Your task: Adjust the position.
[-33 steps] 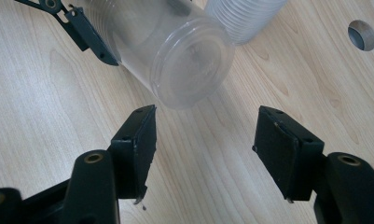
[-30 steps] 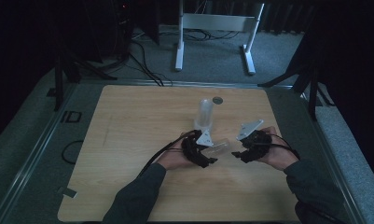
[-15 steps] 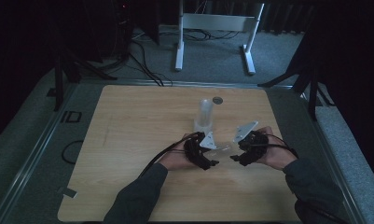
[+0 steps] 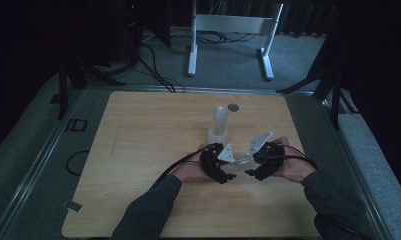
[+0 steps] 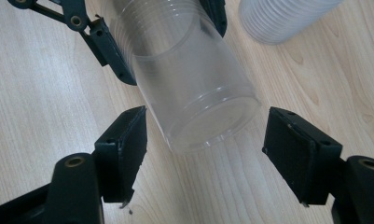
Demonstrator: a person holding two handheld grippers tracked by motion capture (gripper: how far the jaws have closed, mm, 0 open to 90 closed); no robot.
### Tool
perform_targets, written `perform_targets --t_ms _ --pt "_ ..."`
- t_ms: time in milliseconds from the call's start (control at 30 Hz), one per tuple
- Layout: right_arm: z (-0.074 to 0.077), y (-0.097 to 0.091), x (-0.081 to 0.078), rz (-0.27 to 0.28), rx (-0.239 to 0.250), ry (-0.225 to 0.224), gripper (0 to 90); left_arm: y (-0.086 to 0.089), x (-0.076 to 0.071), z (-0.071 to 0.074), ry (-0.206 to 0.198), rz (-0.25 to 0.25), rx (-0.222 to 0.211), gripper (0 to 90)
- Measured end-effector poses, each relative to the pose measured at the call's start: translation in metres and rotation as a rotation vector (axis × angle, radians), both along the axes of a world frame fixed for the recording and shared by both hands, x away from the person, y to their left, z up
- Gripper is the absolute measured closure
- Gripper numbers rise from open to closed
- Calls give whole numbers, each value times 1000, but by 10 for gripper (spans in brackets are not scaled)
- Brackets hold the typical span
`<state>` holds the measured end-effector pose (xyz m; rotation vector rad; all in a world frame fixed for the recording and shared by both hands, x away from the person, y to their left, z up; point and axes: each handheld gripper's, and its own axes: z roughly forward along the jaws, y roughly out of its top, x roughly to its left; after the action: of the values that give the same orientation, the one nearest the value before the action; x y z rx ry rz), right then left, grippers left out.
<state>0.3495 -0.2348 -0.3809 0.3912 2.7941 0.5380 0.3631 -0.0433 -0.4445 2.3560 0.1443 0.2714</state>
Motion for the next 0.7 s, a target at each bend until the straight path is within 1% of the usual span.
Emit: perform_targets --t_ms 133,400,467,533,567,633,700 --pt "-1 1 1 9 -12 2 298 -1 -1 1 -8 -5 6 300" --pt "-4 6 0 33 -37 20 296 -4 -4 0 -28 -26 24 300" --pt "-5 7 0 41 -45 22 296 -5 -6 0 -37 -29 31 300" --pt "-7 8 0 45 -57 25 287 -6 -8 0 -56 -43 46 300" --pt "-7 8 1 50 -57 29 284 -6 -9 0 -56 -44 40 300" --pt "-9 9 0 55 -64 38 275 -8 -11 0 -69 -49 43 300" --pt "-10 9 0 64 -64 41 275 -8 -13 0 -72 -52 41 299"
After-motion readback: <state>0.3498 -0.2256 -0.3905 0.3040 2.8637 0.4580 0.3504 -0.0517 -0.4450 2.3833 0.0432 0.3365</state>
